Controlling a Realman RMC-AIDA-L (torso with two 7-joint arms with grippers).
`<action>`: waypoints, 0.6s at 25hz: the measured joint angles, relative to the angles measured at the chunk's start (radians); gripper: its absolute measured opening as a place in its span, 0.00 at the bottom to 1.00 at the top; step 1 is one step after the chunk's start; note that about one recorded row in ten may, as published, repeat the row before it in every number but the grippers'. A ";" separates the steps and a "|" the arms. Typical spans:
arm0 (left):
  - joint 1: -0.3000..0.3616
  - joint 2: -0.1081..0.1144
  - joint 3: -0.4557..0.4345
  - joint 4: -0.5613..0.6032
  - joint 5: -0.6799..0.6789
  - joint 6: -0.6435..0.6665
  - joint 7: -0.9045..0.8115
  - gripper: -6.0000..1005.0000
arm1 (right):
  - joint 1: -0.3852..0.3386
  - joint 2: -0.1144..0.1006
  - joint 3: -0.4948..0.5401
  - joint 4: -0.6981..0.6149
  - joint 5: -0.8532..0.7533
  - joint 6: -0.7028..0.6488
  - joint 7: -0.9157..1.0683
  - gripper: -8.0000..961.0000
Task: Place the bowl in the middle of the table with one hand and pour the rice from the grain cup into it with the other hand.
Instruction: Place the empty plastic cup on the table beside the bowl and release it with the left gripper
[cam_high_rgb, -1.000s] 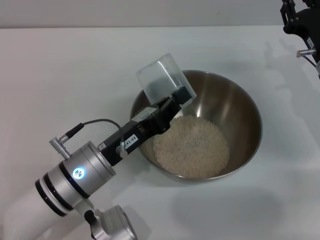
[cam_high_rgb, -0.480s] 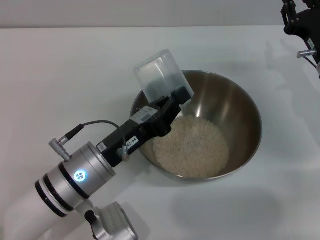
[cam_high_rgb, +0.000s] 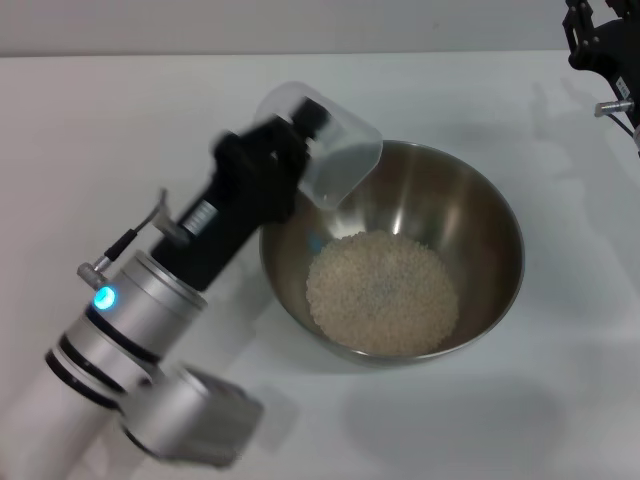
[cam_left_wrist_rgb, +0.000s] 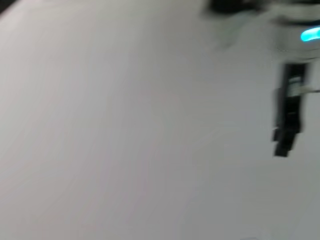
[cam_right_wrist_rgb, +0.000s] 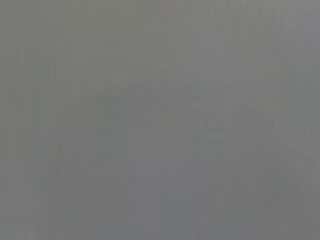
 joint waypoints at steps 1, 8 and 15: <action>0.007 0.000 -0.028 -0.005 -0.001 -0.008 -0.079 0.03 | -0.001 0.000 0.000 0.000 0.000 0.000 0.000 0.44; 0.034 0.000 -0.152 -0.011 -0.192 -0.193 -0.694 0.03 | -0.011 0.003 0.001 -0.002 0.000 -0.018 0.000 0.45; 0.033 0.000 -0.153 0.002 -0.387 -0.328 -0.975 0.03 | -0.024 0.005 0.003 -0.005 0.000 -0.029 0.000 0.45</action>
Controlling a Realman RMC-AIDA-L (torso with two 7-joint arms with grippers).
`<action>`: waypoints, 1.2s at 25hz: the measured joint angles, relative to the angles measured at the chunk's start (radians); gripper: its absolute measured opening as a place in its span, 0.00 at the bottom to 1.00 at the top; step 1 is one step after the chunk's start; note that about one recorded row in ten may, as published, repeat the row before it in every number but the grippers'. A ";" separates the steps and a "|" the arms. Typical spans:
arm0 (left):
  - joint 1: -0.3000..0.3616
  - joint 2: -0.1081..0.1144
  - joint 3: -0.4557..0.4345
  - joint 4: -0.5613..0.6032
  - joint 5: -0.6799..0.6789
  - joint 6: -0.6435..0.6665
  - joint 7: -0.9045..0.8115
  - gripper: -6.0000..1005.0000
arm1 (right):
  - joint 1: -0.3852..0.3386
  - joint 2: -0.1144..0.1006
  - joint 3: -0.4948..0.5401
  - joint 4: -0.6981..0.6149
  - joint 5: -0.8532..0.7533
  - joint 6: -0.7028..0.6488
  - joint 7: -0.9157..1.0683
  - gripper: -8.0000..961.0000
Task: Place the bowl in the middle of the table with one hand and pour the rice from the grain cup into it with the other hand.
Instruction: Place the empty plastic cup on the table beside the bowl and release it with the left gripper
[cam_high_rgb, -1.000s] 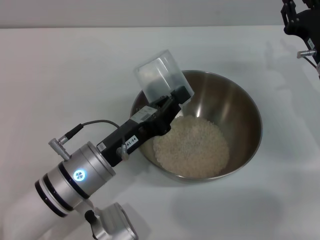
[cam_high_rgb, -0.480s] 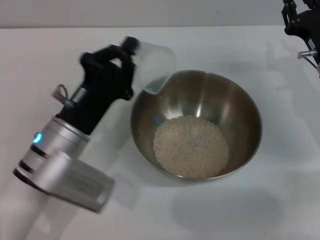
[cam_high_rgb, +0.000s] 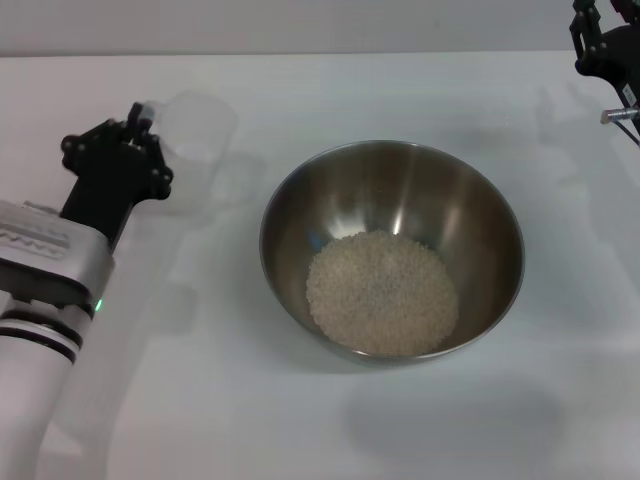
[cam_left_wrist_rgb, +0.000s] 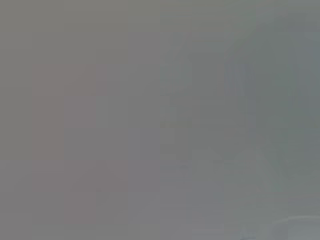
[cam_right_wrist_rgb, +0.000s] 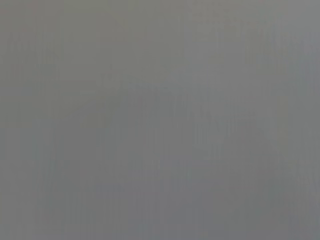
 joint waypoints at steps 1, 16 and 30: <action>0.000 0.000 0.000 0.000 0.000 0.000 0.000 0.03 | 0.000 0.000 0.000 0.000 0.000 0.000 0.000 0.45; -0.012 0.000 -0.001 0.029 -0.143 -0.138 -0.171 0.03 | -0.011 0.001 -0.002 -0.007 0.000 -0.002 0.000 0.45; 0.007 0.000 0.008 0.036 -0.139 -0.145 -0.172 0.10 | -0.012 0.001 -0.007 -0.008 0.000 -0.005 0.000 0.45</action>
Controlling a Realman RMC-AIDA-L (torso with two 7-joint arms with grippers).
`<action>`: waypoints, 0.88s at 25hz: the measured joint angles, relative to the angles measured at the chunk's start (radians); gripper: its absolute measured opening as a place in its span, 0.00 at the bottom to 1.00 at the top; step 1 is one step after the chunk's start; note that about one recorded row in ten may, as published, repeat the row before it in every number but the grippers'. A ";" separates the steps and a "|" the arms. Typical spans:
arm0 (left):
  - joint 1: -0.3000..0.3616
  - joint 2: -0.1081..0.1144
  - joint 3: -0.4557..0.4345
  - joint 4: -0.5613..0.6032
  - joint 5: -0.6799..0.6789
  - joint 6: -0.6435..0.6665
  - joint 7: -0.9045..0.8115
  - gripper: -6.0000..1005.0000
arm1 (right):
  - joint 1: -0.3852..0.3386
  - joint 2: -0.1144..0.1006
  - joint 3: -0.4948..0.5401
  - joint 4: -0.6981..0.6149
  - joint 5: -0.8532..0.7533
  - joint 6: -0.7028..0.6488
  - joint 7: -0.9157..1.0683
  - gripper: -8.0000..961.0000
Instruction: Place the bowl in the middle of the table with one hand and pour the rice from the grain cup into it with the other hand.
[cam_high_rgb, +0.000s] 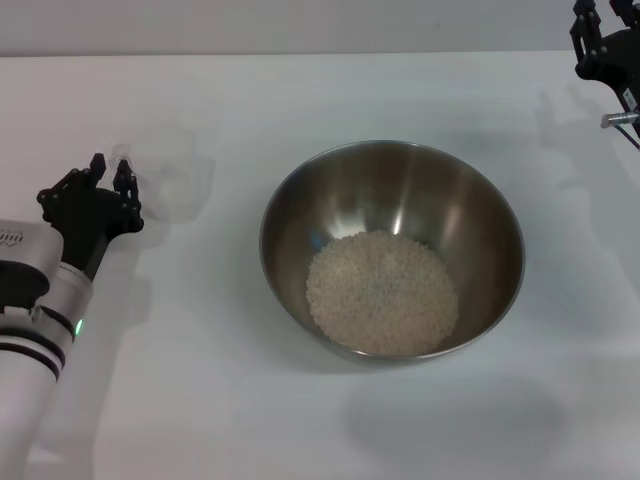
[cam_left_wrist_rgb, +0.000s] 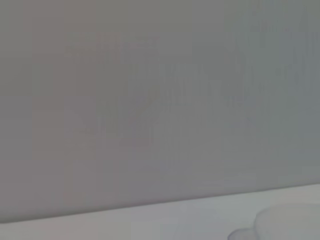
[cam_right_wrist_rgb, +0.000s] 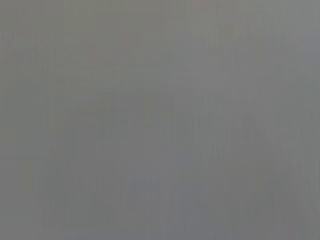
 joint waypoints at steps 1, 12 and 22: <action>0.006 0.001 0.000 0.000 0.002 0.000 0.000 0.13 | 0.000 0.000 0.000 0.000 0.000 0.000 0.000 0.45; 0.116 0.004 0.070 -0.010 0.014 0.149 -0.001 0.44 | -0.004 0.000 -0.006 0.001 0.000 0.000 0.000 0.45; 0.142 0.007 0.145 0.045 0.016 0.451 -0.205 0.50 | -0.073 0.009 -0.024 -0.053 -0.139 -0.035 0.008 0.46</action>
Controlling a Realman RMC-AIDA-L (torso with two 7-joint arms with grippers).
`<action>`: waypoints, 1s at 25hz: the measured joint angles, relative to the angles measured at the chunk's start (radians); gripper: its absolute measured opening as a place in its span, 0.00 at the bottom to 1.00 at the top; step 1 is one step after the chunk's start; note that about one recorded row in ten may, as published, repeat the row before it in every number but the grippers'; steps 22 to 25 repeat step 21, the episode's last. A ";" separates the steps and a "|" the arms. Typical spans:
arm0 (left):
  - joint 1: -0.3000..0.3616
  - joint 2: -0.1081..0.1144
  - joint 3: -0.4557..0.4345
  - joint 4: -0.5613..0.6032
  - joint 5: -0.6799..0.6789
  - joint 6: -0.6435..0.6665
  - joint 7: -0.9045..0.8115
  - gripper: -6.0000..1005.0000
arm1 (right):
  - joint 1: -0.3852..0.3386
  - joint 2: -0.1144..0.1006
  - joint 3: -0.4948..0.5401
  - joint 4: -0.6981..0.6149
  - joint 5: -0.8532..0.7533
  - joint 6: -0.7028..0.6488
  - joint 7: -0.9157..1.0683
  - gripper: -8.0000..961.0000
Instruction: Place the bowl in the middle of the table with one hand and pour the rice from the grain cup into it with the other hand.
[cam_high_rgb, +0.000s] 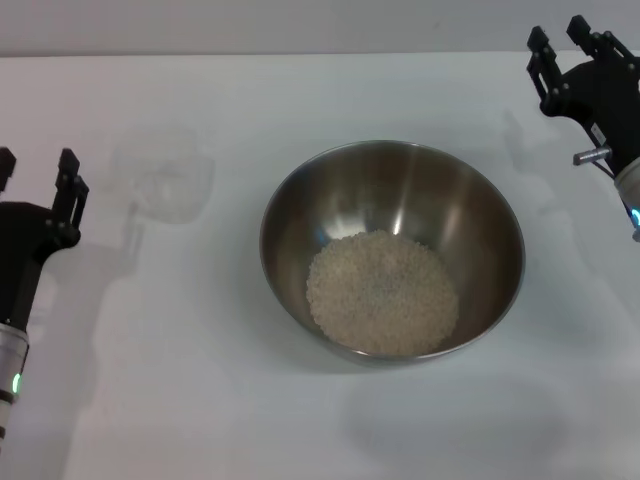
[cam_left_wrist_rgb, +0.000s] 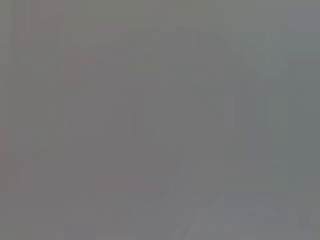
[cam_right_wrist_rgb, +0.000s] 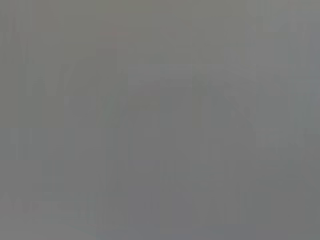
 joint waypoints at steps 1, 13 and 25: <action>0.000 0.000 0.000 0.000 0.000 0.000 0.000 0.53 | 0.000 0.000 0.000 0.000 0.000 0.000 0.000 0.46; -0.062 -0.002 -0.008 0.045 -0.002 -0.001 -0.071 0.83 | -0.067 0.007 -0.010 -0.038 -0.011 -0.122 0.000 0.68; -0.082 0.000 -0.009 0.052 -0.001 0.012 -0.072 0.83 | -0.109 0.007 -0.054 -0.083 -0.011 -0.199 -0.004 0.71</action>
